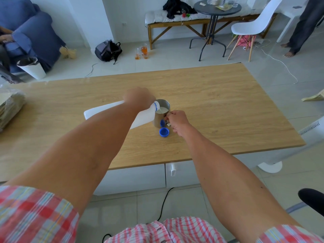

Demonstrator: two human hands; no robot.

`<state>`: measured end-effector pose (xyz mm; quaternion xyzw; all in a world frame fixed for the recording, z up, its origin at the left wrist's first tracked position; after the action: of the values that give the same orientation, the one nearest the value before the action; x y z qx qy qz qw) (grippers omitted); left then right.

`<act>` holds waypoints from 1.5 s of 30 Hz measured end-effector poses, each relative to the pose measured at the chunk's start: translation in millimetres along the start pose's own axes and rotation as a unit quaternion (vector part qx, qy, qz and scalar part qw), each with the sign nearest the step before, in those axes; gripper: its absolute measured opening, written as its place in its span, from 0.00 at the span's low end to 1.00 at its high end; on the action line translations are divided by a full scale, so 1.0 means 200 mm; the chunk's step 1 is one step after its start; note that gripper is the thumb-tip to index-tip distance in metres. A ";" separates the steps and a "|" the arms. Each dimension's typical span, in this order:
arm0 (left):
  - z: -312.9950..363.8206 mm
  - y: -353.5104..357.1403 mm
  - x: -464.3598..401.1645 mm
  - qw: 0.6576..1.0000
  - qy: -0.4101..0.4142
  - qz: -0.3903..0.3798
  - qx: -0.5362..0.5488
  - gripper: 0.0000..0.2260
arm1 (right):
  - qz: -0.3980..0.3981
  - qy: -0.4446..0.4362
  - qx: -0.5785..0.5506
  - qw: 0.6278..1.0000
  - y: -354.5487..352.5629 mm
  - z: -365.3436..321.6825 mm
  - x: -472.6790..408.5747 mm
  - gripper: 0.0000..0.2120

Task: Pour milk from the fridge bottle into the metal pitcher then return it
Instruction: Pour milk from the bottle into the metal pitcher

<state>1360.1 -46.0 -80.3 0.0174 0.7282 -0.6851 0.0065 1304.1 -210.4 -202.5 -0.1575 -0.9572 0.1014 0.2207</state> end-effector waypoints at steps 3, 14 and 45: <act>0.00 0.00 0.00 1.000 0.001 0.001 -0.001 0.14 | 0.001 0.000 0.001 1.000 0.00 0.00 0.00 0.10; 0.00 0.01 -0.01 1.000 0.002 -0.001 0.000 0.13 | 0.004 0.000 0.011 1.000 0.01 0.01 -0.02 0.10; 0.01 0.00 -0.01 1.000 -0.001 -0.009 0.001 0.12 | -0.001 -0.005 0.033 0.999 0.00 -0.01 0.00 0.12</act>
<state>1362.5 -47.2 -81.1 0.0107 0.7277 -0.6858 0.0010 1305.0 -211.2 -201.2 -0.1491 -0.9544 0.1338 0.2213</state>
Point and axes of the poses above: each hand's wrist, its own x-axis away from the middle knuckle, its own y-axis out of the palm, z = x × y, the point moved 10 cm from there along -x, towards the middle knuckle, and after that the axes turned 11 degrees about z, right-handed, at the moved point
